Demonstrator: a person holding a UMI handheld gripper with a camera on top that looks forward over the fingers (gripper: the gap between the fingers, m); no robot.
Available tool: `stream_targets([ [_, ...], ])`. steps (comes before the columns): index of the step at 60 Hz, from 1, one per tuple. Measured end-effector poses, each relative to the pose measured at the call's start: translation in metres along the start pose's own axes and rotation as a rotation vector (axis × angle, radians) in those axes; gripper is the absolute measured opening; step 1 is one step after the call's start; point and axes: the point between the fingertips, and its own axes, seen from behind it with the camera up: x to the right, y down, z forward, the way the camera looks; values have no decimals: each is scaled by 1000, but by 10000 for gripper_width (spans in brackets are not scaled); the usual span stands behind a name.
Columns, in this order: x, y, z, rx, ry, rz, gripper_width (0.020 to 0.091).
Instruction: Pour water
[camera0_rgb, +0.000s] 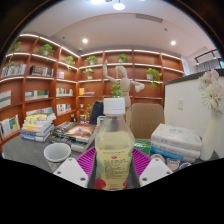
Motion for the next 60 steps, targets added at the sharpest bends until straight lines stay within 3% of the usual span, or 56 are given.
stream_targets([
  [8, 8, -6, -28, 7, 31, 29, 725],
  [15, 16, -13, -66, 26, 67, 49, 773],
  [38, 39, -24, -173, 43, 181, 57, 775],
  [60, 37, -45, -223, 93, 185, 91, 774],
])
